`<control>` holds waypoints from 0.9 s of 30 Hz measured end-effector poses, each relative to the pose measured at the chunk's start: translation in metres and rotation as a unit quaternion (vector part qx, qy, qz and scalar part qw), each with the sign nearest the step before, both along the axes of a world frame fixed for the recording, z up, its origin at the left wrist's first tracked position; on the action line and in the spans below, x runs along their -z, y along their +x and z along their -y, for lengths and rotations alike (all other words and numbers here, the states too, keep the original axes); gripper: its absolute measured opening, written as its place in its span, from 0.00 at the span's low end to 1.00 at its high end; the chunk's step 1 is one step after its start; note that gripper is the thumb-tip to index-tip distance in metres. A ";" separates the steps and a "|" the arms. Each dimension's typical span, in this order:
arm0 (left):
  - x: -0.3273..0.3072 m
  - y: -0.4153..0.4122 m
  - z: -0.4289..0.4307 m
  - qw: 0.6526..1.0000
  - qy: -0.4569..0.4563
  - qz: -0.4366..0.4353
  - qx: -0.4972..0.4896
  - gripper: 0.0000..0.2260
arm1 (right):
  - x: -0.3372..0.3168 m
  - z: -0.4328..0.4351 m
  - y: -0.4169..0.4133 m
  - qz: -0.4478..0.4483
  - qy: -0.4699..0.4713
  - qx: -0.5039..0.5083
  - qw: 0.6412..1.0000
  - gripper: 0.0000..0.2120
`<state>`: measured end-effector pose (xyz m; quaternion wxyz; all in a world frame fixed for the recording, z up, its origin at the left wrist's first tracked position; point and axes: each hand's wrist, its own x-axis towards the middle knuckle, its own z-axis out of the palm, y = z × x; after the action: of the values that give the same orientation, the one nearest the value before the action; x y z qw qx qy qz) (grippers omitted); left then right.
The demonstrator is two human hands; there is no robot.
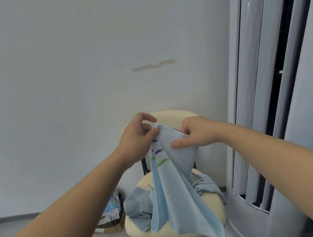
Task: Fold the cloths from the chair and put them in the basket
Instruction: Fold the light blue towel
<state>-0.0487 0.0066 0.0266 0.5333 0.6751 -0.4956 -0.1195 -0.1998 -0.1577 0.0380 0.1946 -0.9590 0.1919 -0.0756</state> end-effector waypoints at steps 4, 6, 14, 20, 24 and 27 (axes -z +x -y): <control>-0.002 0.017 -0.003 1.000 0.004 0.005 -0.024 0.06 | 0.005 0.007 -0.013 -0.048 -0.038 0.017 0.998 0.20; -0.002 0.026 -0.004 0.999 0.008 0.010 -0.036 0.07 | 0.001 0.005 -0.019 -0.040 -0.060 0.023 0.997 0.18; 0.004 0.049 -0.009 0.994 0.017 0.027 -0.101 0.08 | -0.034 -0.011 -0.015 0.015 -0.094 0.017 0.995 0.22; 0.006 0.046 -0.008 0.993 0.033 0.035 -0.110 0.09 | -0.052 -0.018 -0.012 0.047 -0.109 0.026 0.993 0.22; 0.003 0.040 -0.009 0.992 0.040 0.043 -0.108 0.12 | -0.051 -0.015 -0.017 0.094 -0.051 0.050 0.993 0.19; 0.001 0.034 -0.010 0.993 0.046 0.059 -0.095 0.11 | -0.050 -0.014 -0.020 0.099 -0.031 0.067 0.992 0.18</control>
<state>-0.0142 0.0168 0.0255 0.4808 0.7486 -0.4536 -0.0510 -0.2202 -0.1438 0.0878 0.1776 -0.9371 0.2331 -0.1894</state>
